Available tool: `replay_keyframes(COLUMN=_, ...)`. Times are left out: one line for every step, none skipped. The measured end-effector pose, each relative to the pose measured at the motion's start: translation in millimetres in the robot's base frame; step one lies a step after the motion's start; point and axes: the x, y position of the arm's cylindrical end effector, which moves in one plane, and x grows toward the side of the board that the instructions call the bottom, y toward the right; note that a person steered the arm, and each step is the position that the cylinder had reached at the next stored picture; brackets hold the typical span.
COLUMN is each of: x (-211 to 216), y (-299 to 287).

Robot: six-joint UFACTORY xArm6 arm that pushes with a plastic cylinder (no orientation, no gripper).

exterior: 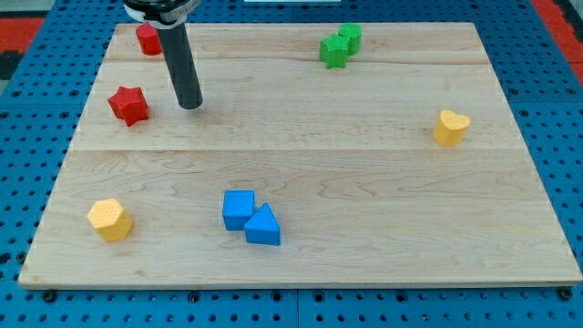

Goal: Push red star into red circle

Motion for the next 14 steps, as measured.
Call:
replay_keyframes(x=0, y=0)
replay_keyframes(x=0, y=0)
replay_keyframes(x=-1, y=3)
replay_keyframes(x=22, y=-18)
replay_keyframes(x=69, y=-32)
replay_keyframes(x=48, y=-85)
replay_keyframes(x=-16, y=-89)
replay_keyframes(x=-26, y=-90)
replay_keyframes(x=-37, y=-75)
replay_keyframes(x=-39, y=-49)
replay_keyframes(x=-34, y=-26)
replay_keyframes(x=-34, y=-13)
replay_keyframes(x=-55, y=-50)
replay_keyframes(x=-21, y=-25)
